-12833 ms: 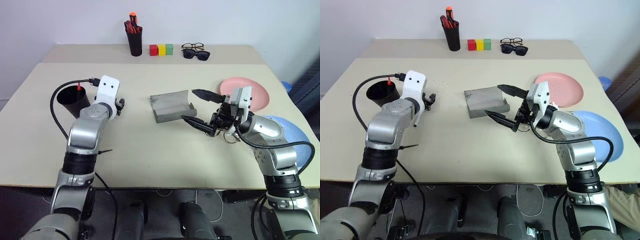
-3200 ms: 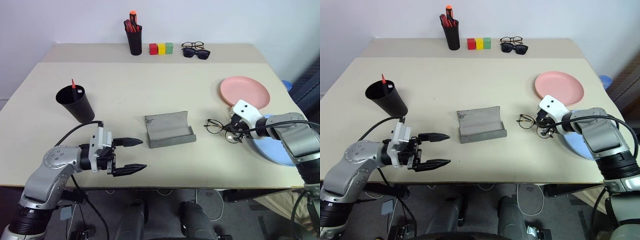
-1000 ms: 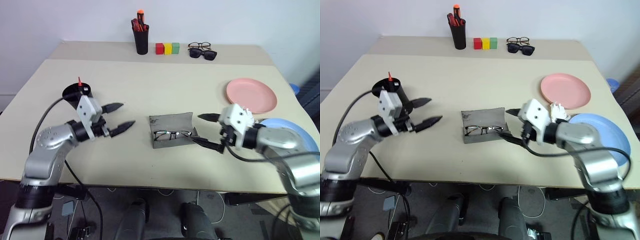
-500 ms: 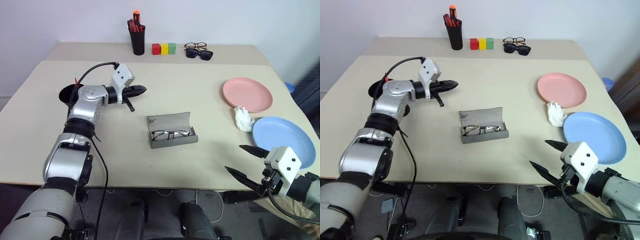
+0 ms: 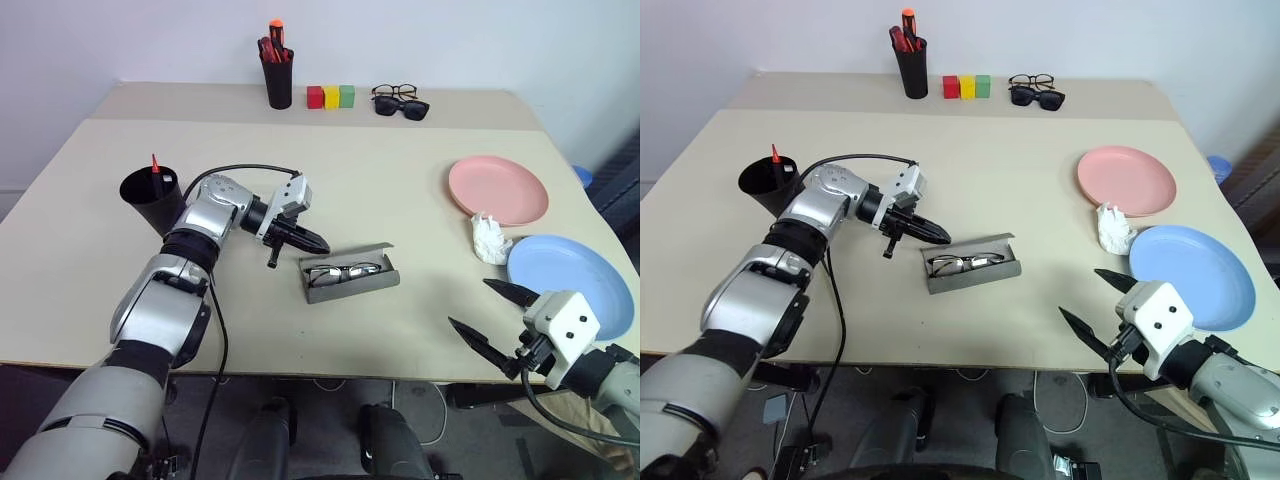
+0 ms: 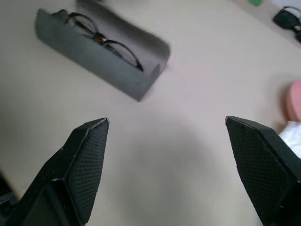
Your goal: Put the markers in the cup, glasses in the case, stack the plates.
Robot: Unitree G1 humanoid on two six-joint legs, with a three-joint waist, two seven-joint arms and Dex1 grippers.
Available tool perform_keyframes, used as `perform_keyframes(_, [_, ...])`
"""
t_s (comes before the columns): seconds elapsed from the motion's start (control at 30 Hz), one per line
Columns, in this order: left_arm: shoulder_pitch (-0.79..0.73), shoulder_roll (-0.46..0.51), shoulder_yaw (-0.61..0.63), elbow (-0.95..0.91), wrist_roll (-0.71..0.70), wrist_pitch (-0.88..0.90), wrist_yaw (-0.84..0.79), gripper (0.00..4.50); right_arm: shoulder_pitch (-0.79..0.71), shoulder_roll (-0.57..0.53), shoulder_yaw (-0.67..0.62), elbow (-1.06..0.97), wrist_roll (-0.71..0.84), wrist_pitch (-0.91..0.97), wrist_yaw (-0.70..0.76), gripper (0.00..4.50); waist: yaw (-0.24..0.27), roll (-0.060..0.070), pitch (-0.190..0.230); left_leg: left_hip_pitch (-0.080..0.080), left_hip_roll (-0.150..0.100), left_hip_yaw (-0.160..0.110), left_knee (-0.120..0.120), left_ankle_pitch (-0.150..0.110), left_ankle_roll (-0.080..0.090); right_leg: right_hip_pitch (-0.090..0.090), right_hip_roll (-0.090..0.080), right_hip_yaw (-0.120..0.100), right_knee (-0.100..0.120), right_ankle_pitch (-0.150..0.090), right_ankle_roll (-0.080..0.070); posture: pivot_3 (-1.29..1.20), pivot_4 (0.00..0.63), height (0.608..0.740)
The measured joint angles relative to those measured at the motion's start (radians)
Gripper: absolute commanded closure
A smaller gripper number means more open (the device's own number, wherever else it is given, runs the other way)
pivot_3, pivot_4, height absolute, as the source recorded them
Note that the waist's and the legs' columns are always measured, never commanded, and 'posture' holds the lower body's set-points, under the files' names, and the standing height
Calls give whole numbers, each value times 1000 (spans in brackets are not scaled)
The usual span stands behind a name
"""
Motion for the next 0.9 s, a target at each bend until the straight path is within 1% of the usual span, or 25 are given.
perform_keyframes(0.03, [34,58,-64,-120,-51,60,-5,4460,-6,-2,6,0,0,13,-11,444,-3,1,0,0,0,0,-1,0,0,0,0,0,0,0,0,0,150,739])
perform_keyframes(0.1, [78,108,-129,-248,-98,130,-12,4460,-20,-4,14,0,1,35,-26,444,-1,1,0,0,0,-1,-1,0,0,0,0,0,0,0,0,0,150,739])
perform_keyframes(0.2, [149,122,-188,-385,-99,188,-15,4460,-47,-5,27,0,-2,62,-57,444,6,1,-1,0,0,0,1,0,0,1,0,0,1,0,0,0,150,739])
perform_keyframes(0.27, [194,122,-197,-427,-67,196,-13,4460,-59,-7,34,5,-19,65,-78,444,6,1,-1,0,0,0,1,0,0,1,0,0,1,0,-1,0,150,739])
perform_keyframes(0.37, [211,111,-171,-460,-50,226,11,4460,-77,-9,39,33,-68,76,-128,444,6,1,0,-1,-1,0,2,0,0,1,0,0,0,0,-1,0,150,739])
perform_keyframes(0.5, [194,59,-50,-553,-109,324,64,4460,-116,-11,38,82,-119,118,-194,444,6,1,0,-1,-1,-1,3,0,0,0,0,0,0,0,0,0,150,739])
perform_keyframes(0.57, [173,38,-9,-587,-128,354,95,4460,-128,-13,33,111,-133,140,-215,444,6,1,0,-1,-1,-1,3,0,0,0,0,0,1,0,0,0,150,739])
perform_keyframes(0.6, [161,18,16,-601,-131,361,119,4460,-132,-16,29,137,-144,153,-228,444,6,1,-1,-1,-1,-1,3,0,0,0,0,0,1,0,0,0,150,739])
perform_keyframes(0.7, [143,-49,39,-614,-128,365,183,4460,-138,-28,23,223,-181,172,-257,444,6,2,-1,-1,-2,0,3,0,0,1,0,0,1,0,0,0,150,739])
perform_keyframes(0.8, [138,-116,36,-589,-96,334,234,3637,-155,-31,23,312,-201,182,-271,444,5,2,-1,-1,-2,0,4,0,1,1,0,0,2,0,0,0,150,739])
perform_keyframes(0.87, [138,-146,30,-568,-81,330,253,2760,-164,-31,23,356,-204,183,-272,444,1,3,-1,-1,-2,0,4,0,1,0,0,0,3,0,0,0,150,739])
perform_keyframes(0.9, [137,-157,22,-564,-70,327,262,2205,-169,-31,23,374,-206,182,-272,444,1,3,-1,0,-1,0,4,0,1,0,0,0,3,0,0,0,150,739])
